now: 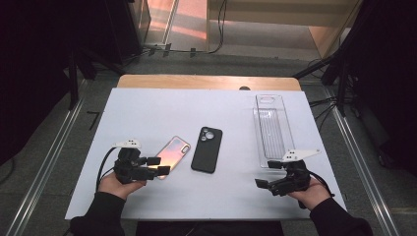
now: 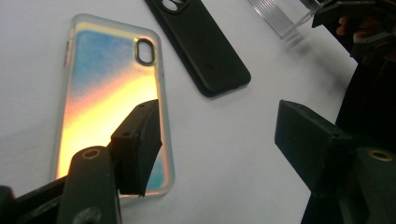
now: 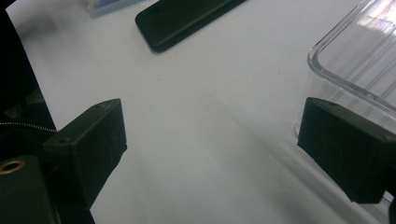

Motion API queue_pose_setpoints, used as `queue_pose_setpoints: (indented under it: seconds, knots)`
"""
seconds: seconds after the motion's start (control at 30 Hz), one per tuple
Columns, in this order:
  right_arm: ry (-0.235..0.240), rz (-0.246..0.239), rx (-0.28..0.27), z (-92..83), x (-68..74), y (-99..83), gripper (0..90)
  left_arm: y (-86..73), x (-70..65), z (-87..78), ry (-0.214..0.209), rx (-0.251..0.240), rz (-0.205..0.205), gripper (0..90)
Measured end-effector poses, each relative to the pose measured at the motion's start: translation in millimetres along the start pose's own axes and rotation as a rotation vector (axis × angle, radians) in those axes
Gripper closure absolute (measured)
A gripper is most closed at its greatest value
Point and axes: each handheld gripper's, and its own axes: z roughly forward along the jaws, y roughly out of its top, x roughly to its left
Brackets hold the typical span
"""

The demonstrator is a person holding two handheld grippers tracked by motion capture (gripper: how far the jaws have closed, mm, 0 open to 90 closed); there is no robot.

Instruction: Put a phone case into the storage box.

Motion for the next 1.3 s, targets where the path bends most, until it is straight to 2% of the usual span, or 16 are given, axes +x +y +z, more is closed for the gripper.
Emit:
queue_pose_setpoints:
  seconds: [0.07, 0.2, 0.3, 0.47, 0.6, 0.73, 0.83, 0.9, 0.93, 0.97, 1.03, 1.13, 1.17, 1.27, 1.3]
  knots:
    - [-0.004, 0.000, 0.000, 0.8, 0.2, 0.2, 6.1, -2.6, -3.6, 2.5, -0.009, 0.015, 0.003, 28.9]
    - [-0.001, -0.005, 0.001, 1.3, 0.6, 0.4, 6.1, -5.6, -10.8, 6.2, -0.021, 0.050, 0.040, 28.9]
    - [-0.002, -0.004, 0.001, 1.2, 0.5, 0.4, 6.1, -5.5, -11.7, 8.3, -0.027, 0.057, 0.044, 28.9]
    - [0.001, -0.006, 0.000, 0.5, 1.0, 0.1, 6.1, -3.7, -12.0, 7.6, -0.007, 0.055, 0.063, 28.8]
    - [0.001, -0.004, 0.003, 1.0, 1.3, 0.2, 6.1, -0.3, -15.1, 8.7, -0.006, 0.029, 0.086, 28.7]
    - [0.002, -0.007, 0.005, 1.4, 1.8, 0.1, 6.1, 5.6, -16.6, 13.0, 0.007, 0.027, 0.094, 23.8]
    - [0.000, -0.009, 0.005, 1.2, 1.5, 0.0, 6.1, 9.8, -13.9, 13.6, 0.018, 0.003, 0.097, 20.6]
    - [0.001, -0.007, 0.006, 1.2, 1.5, -0.1, 6.1, 13.4, -9.5, 13.6, 0.018, -0.010, 0.077, 20.4]
    - [0.001, -0.006, 0.006, 1.3, 1.5, -0.1, 6.1, 15.6, -7.8, 13.9, 0.019, -0.014, 0.058, 17.5]
    - [0.001, -0.006, 0.006, 1.3, 1.5, 0.0, 6.1, 17.6, -6.3, 13.6, 0.015, -0.013, 0.057, 15.6]
    - [0.001, -0.007, 0.006, 1.4, 1.8, 0.0, 6.1, 21.6, -3.9, 11.9, 0.038, -0.024, 0.072, 15.5]
    - [0.003, -0.010, 0.008, 1.4, 1.9, -0.1, 6.1, 27.3, 0.8, 8.8, 0.094, -0.034, 0.081, 5.7]
    - [0.002, -0.011, 0.008, 1.5, 1.8, -0.2, 6.1, 28.5, 3.4, 8.5, 0.096, -0.037, 0.075, 0.0]
    - [0.002, -0.011, 0.010, 1.5, 1.8, -0.2, 6.1, 32.5, 10.8, 7.3, 0.056, -0.048, 0.089, 0.0]
    - [0.002, -0.011, 0.009, 1.5, 2.0, -0.1, 6.1, 35.4, 12.8, 7.8, 0.073, -0.052, 0.088, 0.0]
